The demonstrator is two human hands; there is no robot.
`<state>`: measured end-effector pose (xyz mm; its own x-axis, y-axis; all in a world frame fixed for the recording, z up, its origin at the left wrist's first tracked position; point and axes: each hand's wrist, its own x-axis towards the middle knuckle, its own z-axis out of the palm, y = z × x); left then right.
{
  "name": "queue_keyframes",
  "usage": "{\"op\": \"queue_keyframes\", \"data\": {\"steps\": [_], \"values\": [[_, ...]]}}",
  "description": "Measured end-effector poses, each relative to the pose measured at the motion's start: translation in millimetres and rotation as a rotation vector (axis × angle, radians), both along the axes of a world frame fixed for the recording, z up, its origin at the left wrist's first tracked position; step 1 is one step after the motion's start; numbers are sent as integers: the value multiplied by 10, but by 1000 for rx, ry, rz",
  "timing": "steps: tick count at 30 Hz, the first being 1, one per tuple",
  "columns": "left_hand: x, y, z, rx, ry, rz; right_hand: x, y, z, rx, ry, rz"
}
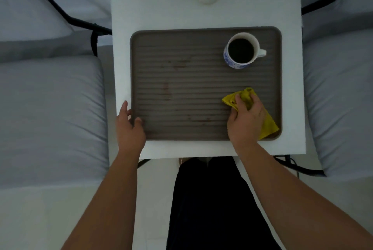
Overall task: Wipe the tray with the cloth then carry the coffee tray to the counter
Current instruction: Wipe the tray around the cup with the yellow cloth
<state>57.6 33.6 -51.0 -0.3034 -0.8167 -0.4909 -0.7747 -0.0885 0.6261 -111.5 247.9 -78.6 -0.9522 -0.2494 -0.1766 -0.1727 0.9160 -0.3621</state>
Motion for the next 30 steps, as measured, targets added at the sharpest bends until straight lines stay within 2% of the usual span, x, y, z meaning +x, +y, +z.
{"op": "queue_keyframes", "data": {"steps": [7,10,13,17,19,26,30], "values": [[104,-203,-58,30,-21,-41,513,-722,-34,-10,-3,209],[120,-220,-52,62,-7,-52,727,-1002,-23,-20,-12,376],[134,-219,-61,87,24,-35,851,-1145,-49,-55,-24,632],[143,-233,-79,82,-4,-31,709,-970,-78,-61,23,813],[146,-233,-79,82,-38,-10,562,-684,-77,-24,46,778],[144,-281,-55,88,-78,-20,31,582,-85,26,168,397],[160,-253,-73,105,-49,24,184,402,-103,-9,210,338]]}}
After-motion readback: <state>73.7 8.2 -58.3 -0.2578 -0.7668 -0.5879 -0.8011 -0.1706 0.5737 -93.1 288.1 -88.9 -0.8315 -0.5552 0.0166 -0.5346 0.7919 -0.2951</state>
